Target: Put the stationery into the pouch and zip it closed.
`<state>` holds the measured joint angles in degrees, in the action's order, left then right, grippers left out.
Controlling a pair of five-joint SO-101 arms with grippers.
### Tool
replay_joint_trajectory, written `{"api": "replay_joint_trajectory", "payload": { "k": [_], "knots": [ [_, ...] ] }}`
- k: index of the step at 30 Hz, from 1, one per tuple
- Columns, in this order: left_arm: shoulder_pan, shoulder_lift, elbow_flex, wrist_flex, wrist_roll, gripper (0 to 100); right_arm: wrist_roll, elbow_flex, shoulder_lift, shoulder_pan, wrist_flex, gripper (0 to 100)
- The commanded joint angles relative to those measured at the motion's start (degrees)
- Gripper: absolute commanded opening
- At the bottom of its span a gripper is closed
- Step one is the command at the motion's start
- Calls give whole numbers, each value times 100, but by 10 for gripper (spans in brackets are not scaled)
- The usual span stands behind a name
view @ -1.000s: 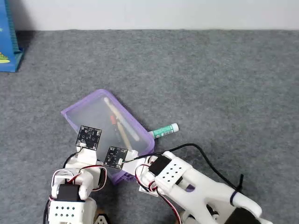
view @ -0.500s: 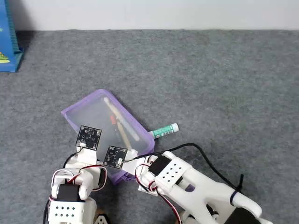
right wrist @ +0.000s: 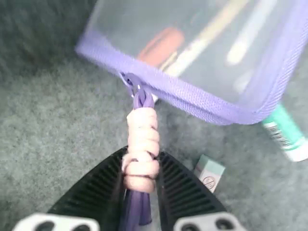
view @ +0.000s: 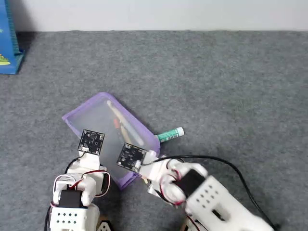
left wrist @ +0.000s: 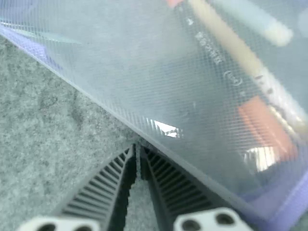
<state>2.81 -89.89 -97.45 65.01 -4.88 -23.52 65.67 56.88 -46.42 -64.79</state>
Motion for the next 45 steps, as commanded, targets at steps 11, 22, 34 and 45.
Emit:
{"api": "replay_joint_trajectory", "payload": {
  "k": [11,22,34,45],
  "knots": [
    [0,-62,312,-132,26,15,18,360,1534,84,-84,9],
    [0,-62,312,-132,26,15,0,536,1525,523,101,9],
    [97,-62,796,475,26,15,26,519,1569,655,233,9],
    [167,-62,2220,870,70,19,9,501,1569,646,1174,10]
  ]
}}
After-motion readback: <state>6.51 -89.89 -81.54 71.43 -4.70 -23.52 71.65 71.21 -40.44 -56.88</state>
